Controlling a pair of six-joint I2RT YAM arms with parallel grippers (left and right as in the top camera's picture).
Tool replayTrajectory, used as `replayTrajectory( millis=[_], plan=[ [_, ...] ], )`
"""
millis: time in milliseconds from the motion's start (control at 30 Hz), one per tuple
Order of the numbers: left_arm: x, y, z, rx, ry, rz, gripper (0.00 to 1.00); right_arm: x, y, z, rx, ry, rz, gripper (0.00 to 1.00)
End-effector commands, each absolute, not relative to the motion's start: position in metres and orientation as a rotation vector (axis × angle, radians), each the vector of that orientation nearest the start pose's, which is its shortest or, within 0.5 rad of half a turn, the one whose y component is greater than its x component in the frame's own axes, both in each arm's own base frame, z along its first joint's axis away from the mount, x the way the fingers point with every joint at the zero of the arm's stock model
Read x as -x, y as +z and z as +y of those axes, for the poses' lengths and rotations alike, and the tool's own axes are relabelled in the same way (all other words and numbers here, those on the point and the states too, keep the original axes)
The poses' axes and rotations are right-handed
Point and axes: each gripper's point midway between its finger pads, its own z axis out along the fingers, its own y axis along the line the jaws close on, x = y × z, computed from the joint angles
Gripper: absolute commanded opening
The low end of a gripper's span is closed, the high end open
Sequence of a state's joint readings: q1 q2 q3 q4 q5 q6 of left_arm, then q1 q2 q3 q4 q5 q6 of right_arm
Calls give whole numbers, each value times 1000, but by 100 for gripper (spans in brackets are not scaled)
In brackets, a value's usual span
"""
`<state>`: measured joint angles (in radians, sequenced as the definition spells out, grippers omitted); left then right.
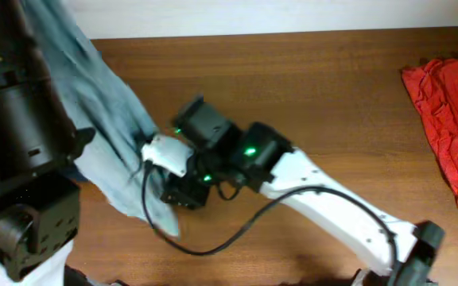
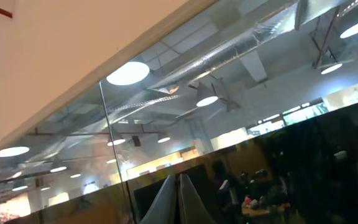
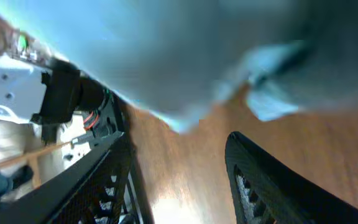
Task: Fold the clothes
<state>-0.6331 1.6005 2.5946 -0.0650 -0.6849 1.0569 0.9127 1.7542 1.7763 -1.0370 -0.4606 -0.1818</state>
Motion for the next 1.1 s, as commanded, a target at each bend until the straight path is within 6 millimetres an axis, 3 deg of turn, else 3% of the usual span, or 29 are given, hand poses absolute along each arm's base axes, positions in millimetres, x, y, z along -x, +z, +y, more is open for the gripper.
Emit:
replayTrajectory(
  millis=[0,133,333,400,500,533,667,767,800,833,900,967,1067],
  plan=[
    [-249,785,-50,-31,640,900,4,-198,230,398,1591,812,2171,52],
    [-250,785,-51,-33,641,901,3,-202,232,410,1583,804,2119,52],
    [-253,781,-48,-23,651,928,4,-235,224,391,1442,622,2225,52],
    [-260,771,-48,-33,669,983,4,-243,224,386,1415,616,2237,52],
    [-276,745,-47,-36,671,1117,14,-262,223,374,1313,582,2297,54],
    [-286,723,-45,-24,661,1218,24,-275,221,362,1219,545,2356,56],
    [-307,649,-47,-15,615,1494,47,-297,215,333,1034,522,2487,59],
    [-317,572,-71,-136,464,1741,58,-314,211,306,849,511,2597,62],
    [-319,523,-92,-252,337,1910,63,-322,210,293,757,507,2641,62],
    [-319,497,-103,-325,273,2006,69,-328,209,283,695,502,2667,62],
    [-317,454,-116,-449,220,2164,73,-338,207,265,596,491,2704,62],
    [-318,418,-114,-495,243,2309,73,-346,206,250,537,482,2723,62],
    [-327,382,-120,-521,220,2427,73,-356,205,230,465,464,2744,62]
  ],
)
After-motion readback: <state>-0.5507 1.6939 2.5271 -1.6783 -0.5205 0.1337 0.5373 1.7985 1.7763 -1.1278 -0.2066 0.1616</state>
